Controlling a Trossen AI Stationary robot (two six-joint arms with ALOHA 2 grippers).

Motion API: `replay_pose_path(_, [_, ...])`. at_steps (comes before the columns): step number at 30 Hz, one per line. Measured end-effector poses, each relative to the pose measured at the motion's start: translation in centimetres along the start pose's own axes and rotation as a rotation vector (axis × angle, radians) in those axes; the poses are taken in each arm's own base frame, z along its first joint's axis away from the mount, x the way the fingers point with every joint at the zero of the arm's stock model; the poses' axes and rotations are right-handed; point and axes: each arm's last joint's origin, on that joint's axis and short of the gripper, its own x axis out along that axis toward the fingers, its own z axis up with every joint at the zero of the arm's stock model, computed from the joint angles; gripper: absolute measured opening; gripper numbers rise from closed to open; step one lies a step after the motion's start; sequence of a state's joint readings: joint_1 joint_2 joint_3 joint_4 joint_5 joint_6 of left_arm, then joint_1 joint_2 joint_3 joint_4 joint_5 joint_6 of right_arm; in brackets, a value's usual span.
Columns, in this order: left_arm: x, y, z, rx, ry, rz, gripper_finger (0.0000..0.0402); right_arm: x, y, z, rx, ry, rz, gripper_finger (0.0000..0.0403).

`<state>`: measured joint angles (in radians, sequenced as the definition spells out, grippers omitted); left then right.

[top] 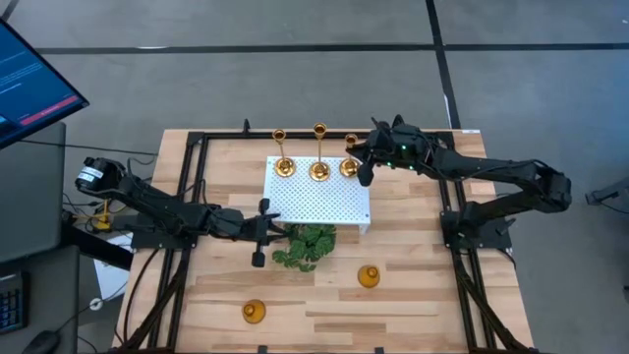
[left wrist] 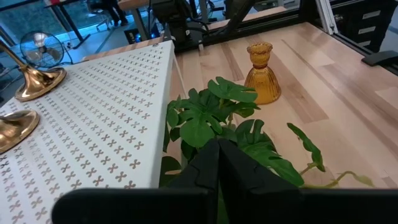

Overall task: Pick & Place candle stick holders
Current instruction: Put the gold candle holder on the shelf

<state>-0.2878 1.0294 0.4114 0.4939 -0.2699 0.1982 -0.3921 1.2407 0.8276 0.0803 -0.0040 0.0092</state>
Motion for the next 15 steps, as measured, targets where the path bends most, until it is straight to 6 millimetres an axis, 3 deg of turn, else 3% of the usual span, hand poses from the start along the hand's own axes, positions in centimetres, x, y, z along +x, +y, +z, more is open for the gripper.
replay_pose_path(15, [0.0, 0.0, 0.0, 0.0, 0.0, 0.0, 0.0008, -0.07, 0.16, -0.25, 0.013, 0.032, 0.008, 0.001])
